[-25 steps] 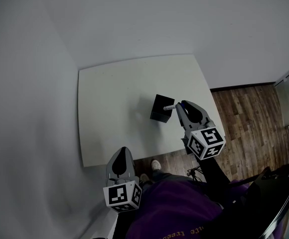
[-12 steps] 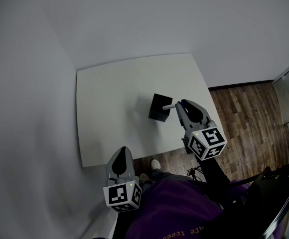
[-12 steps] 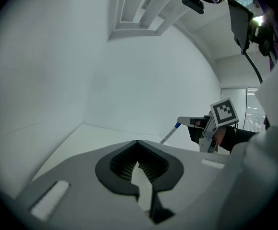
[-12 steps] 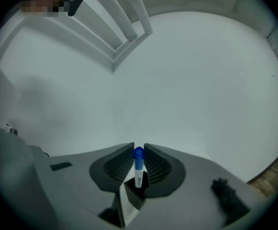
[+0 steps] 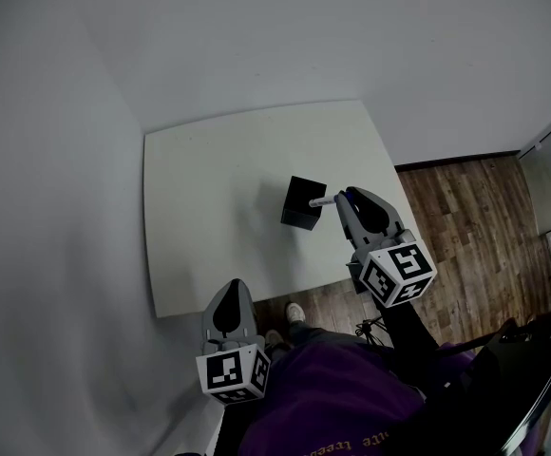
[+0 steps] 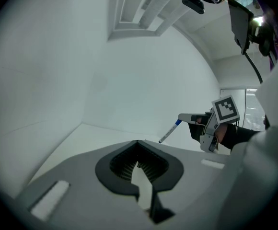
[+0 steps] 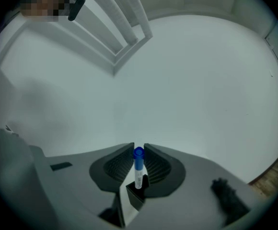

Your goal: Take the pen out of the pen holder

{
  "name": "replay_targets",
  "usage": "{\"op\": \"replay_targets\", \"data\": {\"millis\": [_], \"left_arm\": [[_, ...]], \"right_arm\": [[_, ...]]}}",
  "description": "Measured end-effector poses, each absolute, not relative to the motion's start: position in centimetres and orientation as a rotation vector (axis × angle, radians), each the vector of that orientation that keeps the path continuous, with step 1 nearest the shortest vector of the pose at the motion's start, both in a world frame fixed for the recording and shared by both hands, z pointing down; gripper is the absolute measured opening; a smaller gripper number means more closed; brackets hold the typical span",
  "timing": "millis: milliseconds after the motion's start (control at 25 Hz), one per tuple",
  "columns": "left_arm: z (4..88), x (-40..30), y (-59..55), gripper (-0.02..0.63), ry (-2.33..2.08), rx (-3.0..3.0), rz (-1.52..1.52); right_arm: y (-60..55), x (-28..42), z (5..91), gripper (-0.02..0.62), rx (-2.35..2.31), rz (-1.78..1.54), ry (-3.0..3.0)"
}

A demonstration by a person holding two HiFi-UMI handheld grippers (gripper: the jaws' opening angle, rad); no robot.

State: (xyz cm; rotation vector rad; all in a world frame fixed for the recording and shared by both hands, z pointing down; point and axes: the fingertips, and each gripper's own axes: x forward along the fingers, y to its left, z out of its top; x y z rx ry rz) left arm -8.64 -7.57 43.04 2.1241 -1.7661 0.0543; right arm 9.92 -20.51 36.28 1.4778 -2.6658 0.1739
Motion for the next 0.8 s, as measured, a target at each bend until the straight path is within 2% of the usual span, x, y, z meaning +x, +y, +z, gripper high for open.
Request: {"op": "replay_targets", "data": {"millis": [800], "left_arm": [[42.7,-8.0,-6.8,0.006,-1.750,2.146,0.059]], "right_arm": [[-19.2,10.5,34.8,0.071,1.506,0.179,-2.703]]}}
